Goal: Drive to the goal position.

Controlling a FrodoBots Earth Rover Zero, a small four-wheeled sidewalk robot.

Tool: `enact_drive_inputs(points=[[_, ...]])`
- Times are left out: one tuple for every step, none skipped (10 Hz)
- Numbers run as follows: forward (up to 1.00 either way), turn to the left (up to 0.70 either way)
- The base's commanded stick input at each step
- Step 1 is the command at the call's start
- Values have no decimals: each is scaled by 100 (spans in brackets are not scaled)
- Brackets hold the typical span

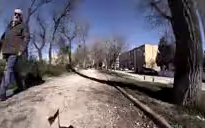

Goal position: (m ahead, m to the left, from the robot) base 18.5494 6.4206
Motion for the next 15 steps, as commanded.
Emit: enact_drive_inputs(points=[[100,27],[100,32],[100,23],[100,8],[100,3],[100,0],[100,0],[100,0],[100,0],[100,0],[100,0],[100,0],[100,0],[100,-2],[100,-12]])
